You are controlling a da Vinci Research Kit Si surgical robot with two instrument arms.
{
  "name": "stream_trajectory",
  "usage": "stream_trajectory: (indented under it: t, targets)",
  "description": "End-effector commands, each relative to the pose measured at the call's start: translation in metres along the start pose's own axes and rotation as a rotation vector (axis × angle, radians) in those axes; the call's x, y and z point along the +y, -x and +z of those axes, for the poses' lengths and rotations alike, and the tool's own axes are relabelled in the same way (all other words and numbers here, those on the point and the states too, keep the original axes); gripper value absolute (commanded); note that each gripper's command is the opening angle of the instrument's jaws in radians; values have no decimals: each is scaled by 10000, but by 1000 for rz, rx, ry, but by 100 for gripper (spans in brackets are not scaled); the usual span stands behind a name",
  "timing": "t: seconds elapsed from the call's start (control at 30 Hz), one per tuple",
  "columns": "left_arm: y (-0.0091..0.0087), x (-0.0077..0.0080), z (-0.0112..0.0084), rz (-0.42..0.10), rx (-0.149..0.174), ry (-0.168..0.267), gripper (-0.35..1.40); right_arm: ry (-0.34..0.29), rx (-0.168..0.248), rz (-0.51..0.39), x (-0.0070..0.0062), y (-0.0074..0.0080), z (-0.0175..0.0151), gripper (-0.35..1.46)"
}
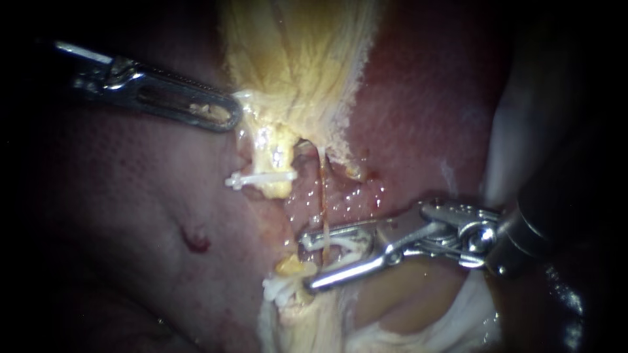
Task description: Clipping first clip right tube
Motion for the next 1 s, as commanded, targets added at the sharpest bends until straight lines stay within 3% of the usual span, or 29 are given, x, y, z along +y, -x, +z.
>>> stream_trajectory:
  t: [0.03,0.27,0.63,1.0]
  targets:
    - [0,0,0,0,0,0,-35,-18,4,8,-4,-1,3,50]
    - [0,0,0,0,0,0,-35,-77,12,23,-15,-5,17,49]
    - [0,0,0,0,0,0,-35,-73,15,27,-7,-4,23,49]
    - [0,0,0,0,0,0,-35,-75,14,39,-7,-3,21,45]
